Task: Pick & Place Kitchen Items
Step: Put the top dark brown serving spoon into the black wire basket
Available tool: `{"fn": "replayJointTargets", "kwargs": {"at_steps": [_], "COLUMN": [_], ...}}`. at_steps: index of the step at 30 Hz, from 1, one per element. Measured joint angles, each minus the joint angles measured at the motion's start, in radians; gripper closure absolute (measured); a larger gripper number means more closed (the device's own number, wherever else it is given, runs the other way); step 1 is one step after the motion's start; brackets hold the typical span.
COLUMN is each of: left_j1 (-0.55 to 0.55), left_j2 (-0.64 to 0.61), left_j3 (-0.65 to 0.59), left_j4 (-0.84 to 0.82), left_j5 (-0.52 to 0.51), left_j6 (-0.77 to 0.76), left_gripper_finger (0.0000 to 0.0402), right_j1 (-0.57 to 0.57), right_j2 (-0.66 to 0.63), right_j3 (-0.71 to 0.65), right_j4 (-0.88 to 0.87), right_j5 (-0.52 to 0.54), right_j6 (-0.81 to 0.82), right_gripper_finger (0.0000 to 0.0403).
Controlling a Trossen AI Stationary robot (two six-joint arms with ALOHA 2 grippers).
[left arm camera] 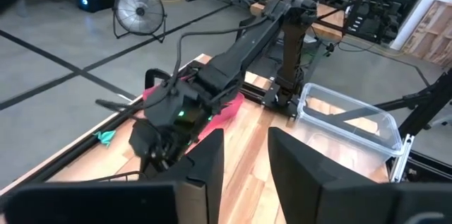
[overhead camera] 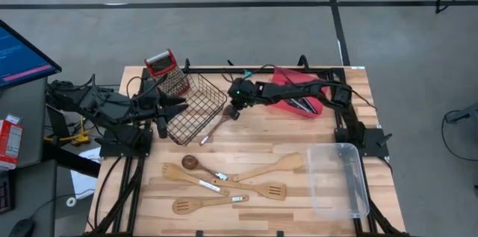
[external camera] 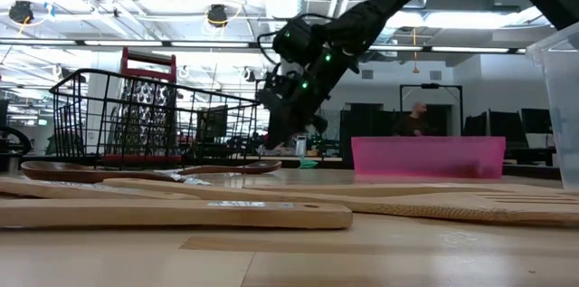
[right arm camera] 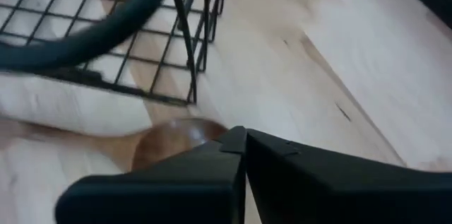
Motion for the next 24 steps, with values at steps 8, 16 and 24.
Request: {"fn": "replayJointTargets", "kwargs": {"at_steps": [8,16,24], "left_j1": [0.000,0.000,0.000], "left_j2": [0.000,0.000,0.000], "left_j3": [0.000,0.000,0.000], "left_j4": [0.000,0.000,0.008], "left_j5": [0.024,0.048,0.051], "left_j6": [-0.001,-0.026,-0.026], "left_gripper_finger": [0.0332,0.0352,0.0375], "right_j1": [0.021,0.020,0.024], "right_j2": [0.018,0.018,0.018], "right_j3": [-0.002,-0.002,-0.044], "right_j4": [0.042,0.045,0.123], "right_j5": [0.001,0.006,0.033], "right_j6": [-0.061,-0.084,-0.100], "right_gripper_finger": [0.0397,0.0400,0.0401]}}
